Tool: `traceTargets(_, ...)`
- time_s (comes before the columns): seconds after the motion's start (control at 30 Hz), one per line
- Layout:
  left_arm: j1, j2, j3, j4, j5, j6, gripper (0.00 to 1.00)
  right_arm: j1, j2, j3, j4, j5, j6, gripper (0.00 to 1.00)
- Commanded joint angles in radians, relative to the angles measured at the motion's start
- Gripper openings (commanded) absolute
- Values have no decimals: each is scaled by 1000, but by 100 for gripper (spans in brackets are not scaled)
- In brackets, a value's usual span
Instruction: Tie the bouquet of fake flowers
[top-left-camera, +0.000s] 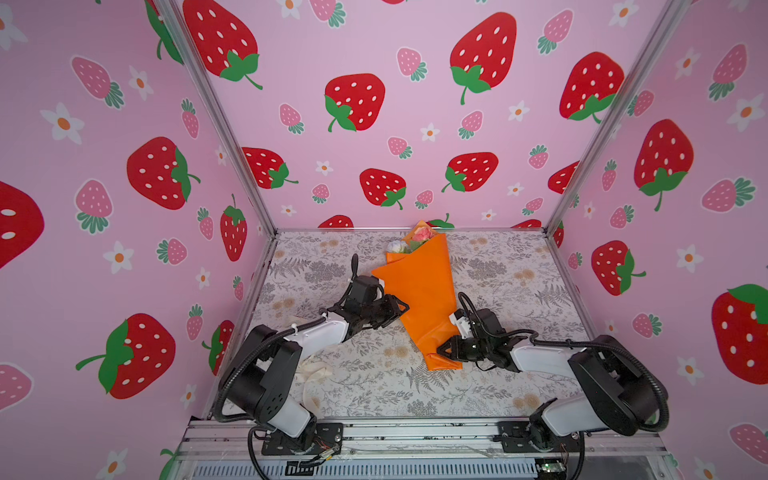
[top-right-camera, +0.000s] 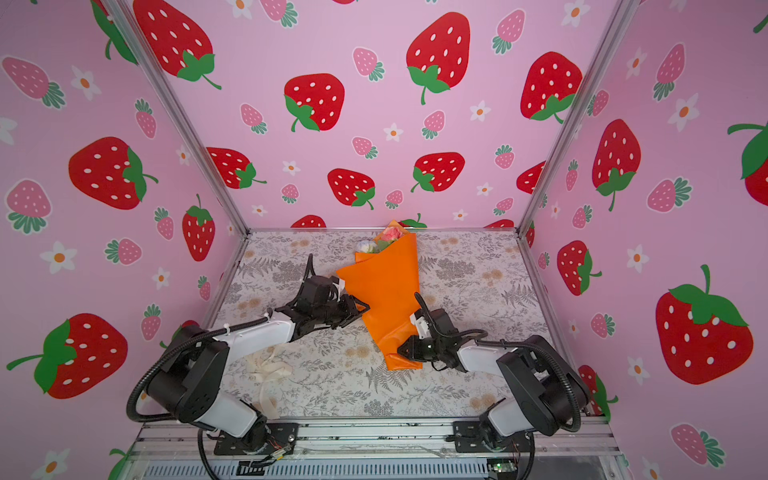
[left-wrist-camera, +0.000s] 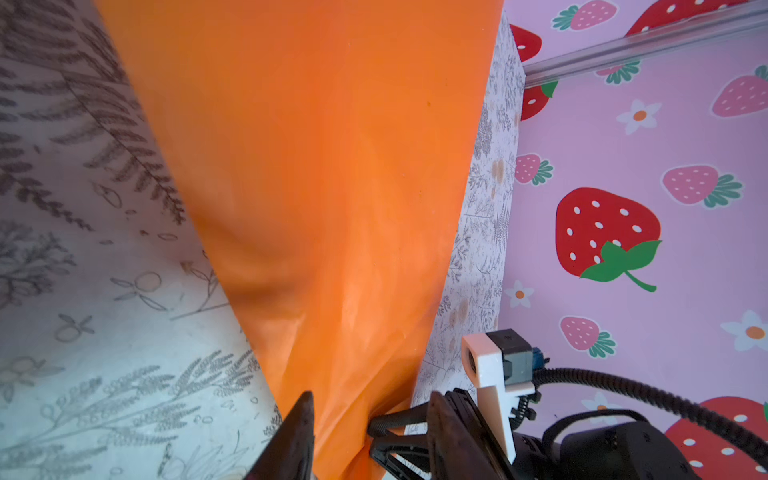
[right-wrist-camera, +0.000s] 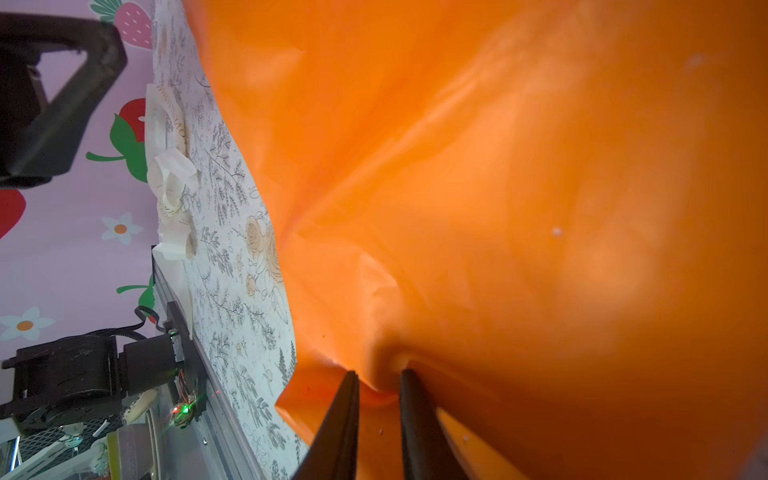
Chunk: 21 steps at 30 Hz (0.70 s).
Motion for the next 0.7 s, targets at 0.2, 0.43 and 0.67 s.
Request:
traceTargets(0.2, -202, 70, 52, -59, -37, -40, 25, 1, -60, -26, -36, -23, 12, 22)
traceTargets(0.43, -226, 211, 63, 60, 45, -89, 16, 1, -143, -41, -80, -18, 13, 21)
traceTargets(0.67, -234, 221, -2, 59, 23, -83, 14, 2, -113, -94, -87, -7, -1, 20)
